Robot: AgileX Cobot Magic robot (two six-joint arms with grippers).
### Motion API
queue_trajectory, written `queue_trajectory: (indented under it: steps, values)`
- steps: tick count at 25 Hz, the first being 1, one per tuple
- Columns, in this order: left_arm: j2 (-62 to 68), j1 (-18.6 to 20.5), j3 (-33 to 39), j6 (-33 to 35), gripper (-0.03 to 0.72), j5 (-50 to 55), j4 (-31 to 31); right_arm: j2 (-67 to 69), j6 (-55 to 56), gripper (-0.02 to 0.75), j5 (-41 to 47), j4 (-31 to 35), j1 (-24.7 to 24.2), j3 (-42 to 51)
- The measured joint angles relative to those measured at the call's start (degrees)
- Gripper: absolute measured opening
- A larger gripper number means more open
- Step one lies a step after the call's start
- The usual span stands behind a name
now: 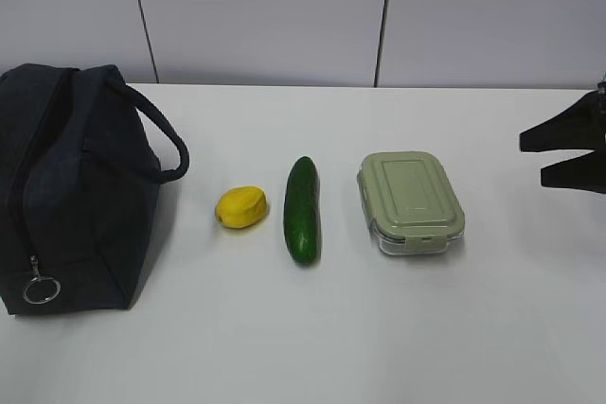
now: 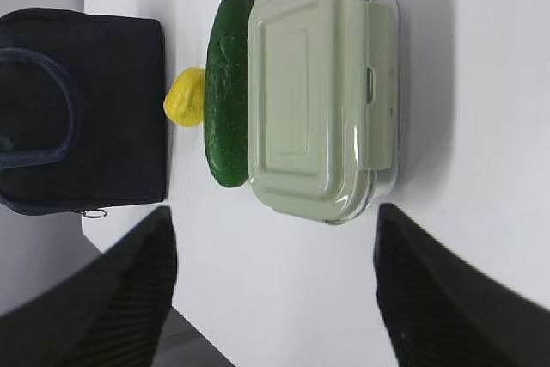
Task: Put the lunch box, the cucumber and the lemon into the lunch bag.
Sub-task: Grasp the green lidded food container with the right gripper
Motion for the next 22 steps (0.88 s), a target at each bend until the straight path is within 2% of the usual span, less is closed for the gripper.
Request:
queue_trajectory:
  steps: [5, 15, 22]
  values:
    - [0.00, 0.00, 0.00, 0.00, 0.239, 0.00, 0.09, 5.19, -1.45, 0.592, 0.00, 0.32, 2.50, -4.26]
    - [0.00, 0.00, 0.00, 0.00, 0.239, 0.00, 0.09, 14.11, -10.98, 0.601, -0.09, 1.11, 3.89, -11.18]
    - [0.00, 0.00, 0.00, 0.00, 0.239, 0.00, 0.09, 18.88, -12.35, 0.601, -0.24, 1.55, 6.33, -13.35]
